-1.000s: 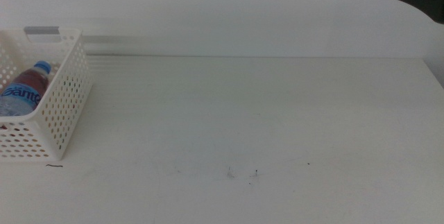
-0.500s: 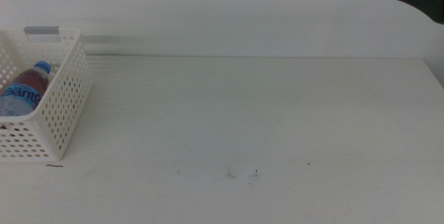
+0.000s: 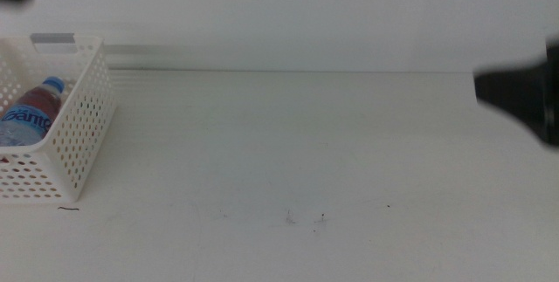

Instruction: Use arms to grab the bottles and put them into the dustbin to the left of the table.

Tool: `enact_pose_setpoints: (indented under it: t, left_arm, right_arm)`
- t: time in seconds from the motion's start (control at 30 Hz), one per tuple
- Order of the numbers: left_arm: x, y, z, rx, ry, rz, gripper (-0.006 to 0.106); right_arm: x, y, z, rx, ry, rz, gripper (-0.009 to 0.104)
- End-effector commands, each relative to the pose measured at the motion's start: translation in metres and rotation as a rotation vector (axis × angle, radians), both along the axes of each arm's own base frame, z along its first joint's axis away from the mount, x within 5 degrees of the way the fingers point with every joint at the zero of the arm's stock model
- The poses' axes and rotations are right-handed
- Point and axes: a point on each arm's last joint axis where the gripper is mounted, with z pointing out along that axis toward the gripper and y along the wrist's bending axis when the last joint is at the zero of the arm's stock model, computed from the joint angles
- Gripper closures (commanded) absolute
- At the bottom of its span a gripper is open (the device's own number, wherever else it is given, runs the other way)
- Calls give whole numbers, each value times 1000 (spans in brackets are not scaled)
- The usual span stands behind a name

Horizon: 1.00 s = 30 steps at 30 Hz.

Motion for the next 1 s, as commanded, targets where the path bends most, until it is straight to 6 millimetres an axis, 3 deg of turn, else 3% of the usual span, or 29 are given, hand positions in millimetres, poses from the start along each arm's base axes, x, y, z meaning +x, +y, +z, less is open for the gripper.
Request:
enact_pose_setpoints:
  t: [0.0,0.13,0.23,0.37,0.5,0.7,0.9,0.97]
  left_arm:
    - [-17,3,-24,-18,9,2,7]
    - [-48,9,-69,-15,41,4,7]
    - [-67,13,-103,-10,65,4,7]
    - [-90,18,-136,-20,18,14,7]
    - [-110,25,-168,-32,-41,65,7]
    - [-121,29,-205,-124,-53,146,7]
    - [-116,34,-233,-119,0,223,7]
    - [-116,34,-232,-119,-4,231,7]
  right_arm:
    - [-1,-12,-25,95,3,-59,3]
    - [1,-36,-54,294,-114,-217,3]
    - [-2,-60,-78,321,-214,-363,3]
    - [-23,-81,-113,300,-263,-495,3]
    - [-47,-88,-156,241,-261,-539,3]
    - [-71,-89,-201,225,-301,-531,3]
    - [-83,-89,-215,243,-366,-525,3]
    - [-85,-89,-217,227,-349,-528,3]
